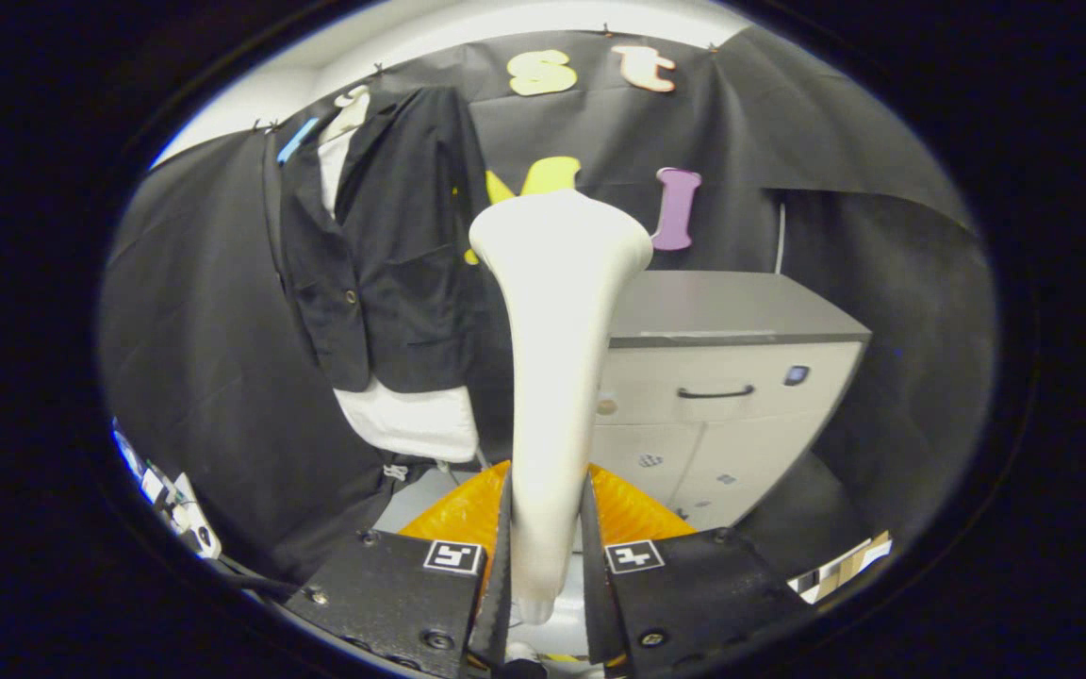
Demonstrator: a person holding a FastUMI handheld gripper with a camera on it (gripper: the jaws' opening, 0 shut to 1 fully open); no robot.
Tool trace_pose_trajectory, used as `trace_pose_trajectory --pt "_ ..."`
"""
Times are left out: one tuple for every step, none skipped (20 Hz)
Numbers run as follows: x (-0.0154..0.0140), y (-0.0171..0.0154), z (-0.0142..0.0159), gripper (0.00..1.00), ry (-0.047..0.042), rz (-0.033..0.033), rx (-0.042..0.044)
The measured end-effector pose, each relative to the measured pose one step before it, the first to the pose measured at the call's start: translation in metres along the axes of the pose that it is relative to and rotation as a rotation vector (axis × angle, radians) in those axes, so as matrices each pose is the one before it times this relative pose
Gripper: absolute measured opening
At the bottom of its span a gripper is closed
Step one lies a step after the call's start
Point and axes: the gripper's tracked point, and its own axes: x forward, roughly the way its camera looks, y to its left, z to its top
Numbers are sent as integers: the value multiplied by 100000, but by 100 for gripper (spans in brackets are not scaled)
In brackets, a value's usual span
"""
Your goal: Iron the clothes twice with a garment steamer, once on the left side and once on the right side.
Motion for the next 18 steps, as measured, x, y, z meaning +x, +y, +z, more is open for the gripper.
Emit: trace_pose_trajectory --pt "-1407 -1816 -499 35 -915 -1415 537" --pt "-1488 -1698 -679 34 -812 -1292 1007" --pt "-1543 -1901 -656 34 -833 -1169 1103" --pt "-1360 -1596 -827 34 -978 -1210 1308" --pt "-1209 -1398 -938 34 -899 -1089 464" --pt "-948 -1343 -1141 35 -5 -1114 682" --pt "-1055 -1182 -1270 35 214 -755 1783" --pt "-844 -862 -1096 35 753 -450 306" --pt "-773 -920 -1050 35 400 -623 1082" --pt "-495 -838 -947 35 642 -617 826" --pt "-460 -648 -935 35 1114 -285 1857" --pt "-426 -433 -660 35 996 -26 2239" --pt "-249 -460 -601 35 820 -259 1548" --pt "-310 -365 -383 35 357 -592 1269" --pt "-437 -244 -253 35 48 -83 1403" --pt "-365 -92 -36 35 -211 -70 417" --pt "-302 -93 -84 35 -264 -292 108" --pt "-270 -61 104 35 -722 69 151"
